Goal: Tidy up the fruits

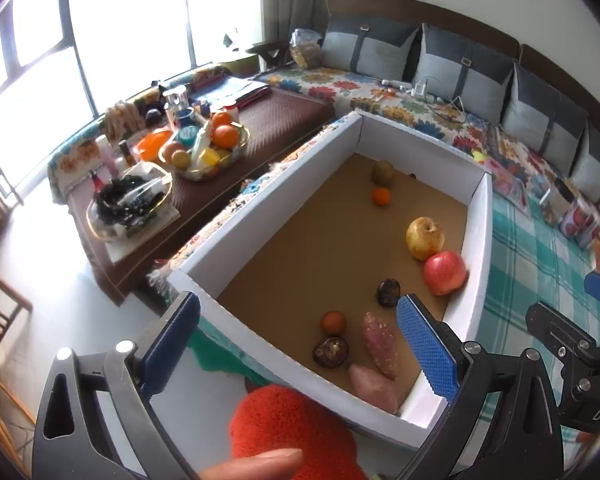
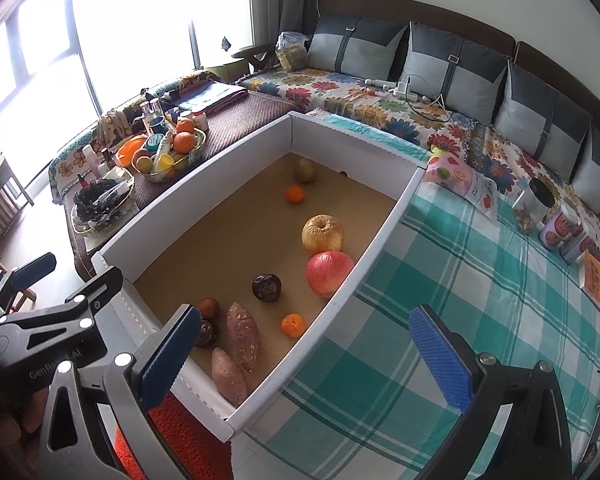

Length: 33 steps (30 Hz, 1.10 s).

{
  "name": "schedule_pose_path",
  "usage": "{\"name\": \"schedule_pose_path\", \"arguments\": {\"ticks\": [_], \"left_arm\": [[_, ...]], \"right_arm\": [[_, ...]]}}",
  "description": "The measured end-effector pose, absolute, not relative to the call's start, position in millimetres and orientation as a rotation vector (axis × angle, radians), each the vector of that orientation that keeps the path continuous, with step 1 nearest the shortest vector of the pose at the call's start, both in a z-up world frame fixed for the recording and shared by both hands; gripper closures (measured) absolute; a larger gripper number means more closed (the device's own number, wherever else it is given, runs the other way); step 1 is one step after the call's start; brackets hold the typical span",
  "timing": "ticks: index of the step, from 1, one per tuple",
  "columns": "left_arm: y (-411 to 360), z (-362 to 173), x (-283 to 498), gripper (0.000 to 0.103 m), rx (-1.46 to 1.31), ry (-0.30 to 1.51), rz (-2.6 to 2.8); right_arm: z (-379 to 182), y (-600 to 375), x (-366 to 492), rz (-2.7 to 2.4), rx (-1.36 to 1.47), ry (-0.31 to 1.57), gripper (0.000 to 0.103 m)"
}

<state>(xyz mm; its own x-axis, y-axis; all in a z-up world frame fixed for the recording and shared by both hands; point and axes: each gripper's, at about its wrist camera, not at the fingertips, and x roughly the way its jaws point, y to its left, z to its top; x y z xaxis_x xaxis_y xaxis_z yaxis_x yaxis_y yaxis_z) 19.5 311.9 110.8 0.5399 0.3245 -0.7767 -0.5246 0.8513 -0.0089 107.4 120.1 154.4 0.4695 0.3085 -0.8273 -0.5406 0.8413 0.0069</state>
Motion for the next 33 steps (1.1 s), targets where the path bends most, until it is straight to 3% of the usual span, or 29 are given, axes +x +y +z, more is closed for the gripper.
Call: {"name": "schedule_pose_path", "arguments": {"ticks": [33], "left_arm": [[319.4,108.0,13.7,0.003,-0.247,0.88,0.526]], "right_arm": [[149.3,139.9,106.0,0.556,-0.302,0.96,0.0]]}}
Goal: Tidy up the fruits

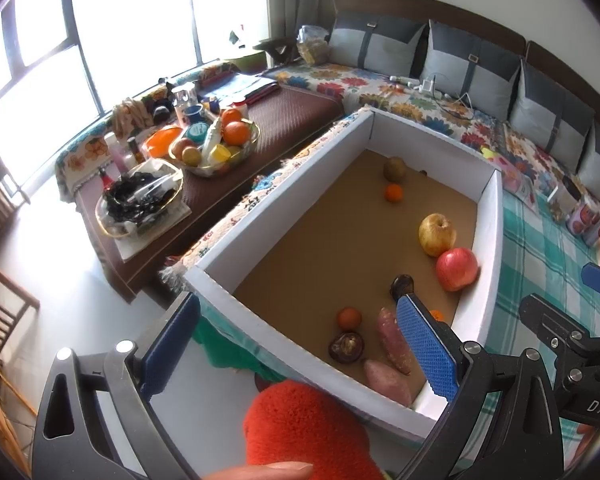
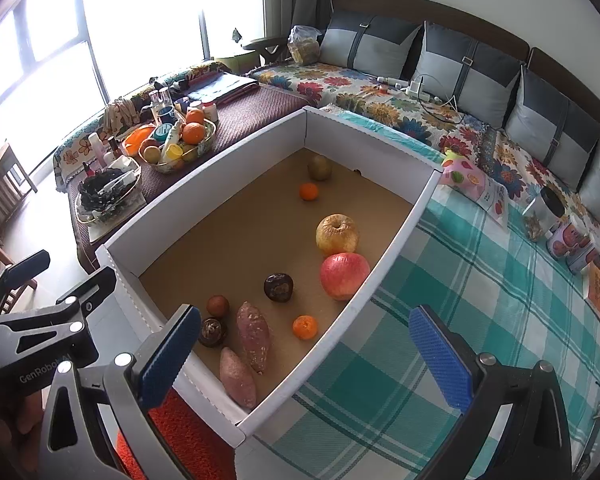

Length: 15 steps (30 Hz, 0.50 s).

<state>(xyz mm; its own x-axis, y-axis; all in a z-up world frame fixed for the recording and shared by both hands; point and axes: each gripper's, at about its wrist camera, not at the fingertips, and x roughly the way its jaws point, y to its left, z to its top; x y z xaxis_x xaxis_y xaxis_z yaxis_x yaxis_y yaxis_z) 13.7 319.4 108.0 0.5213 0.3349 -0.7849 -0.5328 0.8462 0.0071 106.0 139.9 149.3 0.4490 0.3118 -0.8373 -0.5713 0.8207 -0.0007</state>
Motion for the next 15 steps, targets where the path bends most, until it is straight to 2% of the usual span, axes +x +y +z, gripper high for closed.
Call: {"name": "schedule_pose_path", "arguments": {"ticks": [15], "left_arm": [[318.0,106.1,15.2,0.003,-0.24,0.884,0.523]], "right_arm": [[145.9,141.8,104.2,0.562,-0.314,0.963,0.0]]}}
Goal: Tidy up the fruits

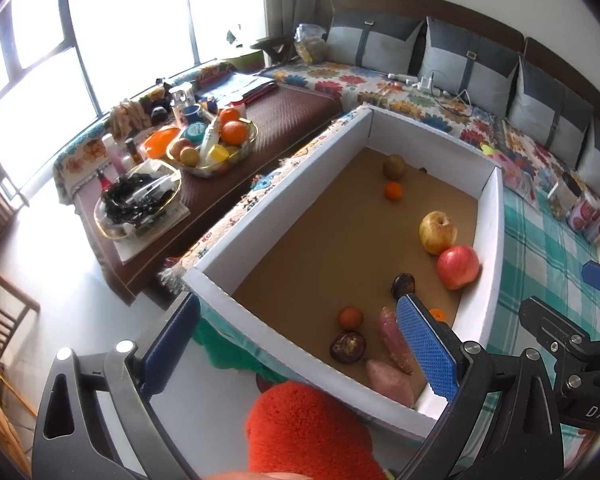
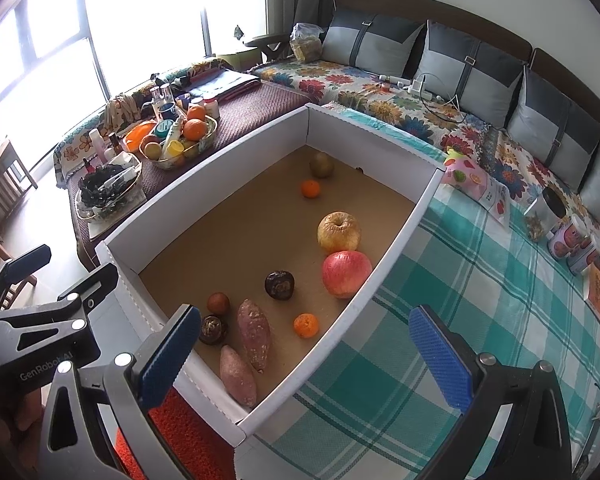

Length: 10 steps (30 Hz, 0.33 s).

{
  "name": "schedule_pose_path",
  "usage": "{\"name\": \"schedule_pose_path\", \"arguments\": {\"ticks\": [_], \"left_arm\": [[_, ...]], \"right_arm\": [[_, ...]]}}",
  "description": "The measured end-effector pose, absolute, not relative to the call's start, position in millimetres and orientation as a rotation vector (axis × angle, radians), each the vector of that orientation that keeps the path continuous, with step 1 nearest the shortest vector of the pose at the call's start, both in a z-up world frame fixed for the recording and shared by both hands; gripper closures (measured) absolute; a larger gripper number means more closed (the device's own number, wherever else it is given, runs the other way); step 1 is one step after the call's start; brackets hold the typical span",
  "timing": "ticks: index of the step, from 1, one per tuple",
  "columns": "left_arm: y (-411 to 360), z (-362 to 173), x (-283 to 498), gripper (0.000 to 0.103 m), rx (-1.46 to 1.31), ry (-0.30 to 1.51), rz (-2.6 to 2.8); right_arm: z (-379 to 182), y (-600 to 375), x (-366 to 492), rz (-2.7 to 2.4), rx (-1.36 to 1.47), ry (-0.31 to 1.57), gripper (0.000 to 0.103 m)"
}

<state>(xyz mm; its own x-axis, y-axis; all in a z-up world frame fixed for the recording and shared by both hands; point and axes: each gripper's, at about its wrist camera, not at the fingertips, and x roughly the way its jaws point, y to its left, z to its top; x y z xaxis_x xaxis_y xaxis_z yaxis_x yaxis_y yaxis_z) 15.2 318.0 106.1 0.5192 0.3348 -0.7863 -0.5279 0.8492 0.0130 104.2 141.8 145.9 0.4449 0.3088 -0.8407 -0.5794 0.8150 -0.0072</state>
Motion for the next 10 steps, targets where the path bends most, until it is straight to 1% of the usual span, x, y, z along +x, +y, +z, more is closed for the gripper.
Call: {"name": "schedule_pose_path", "arguments": {"ticks": [10], "left_arm": [[322.3,103.2,20.0,0.003,-0.235,0.866,0.495]], "right_arm": [[144.2,141.1,105.8,0.563,-0.314,0.969,0.0]]}}
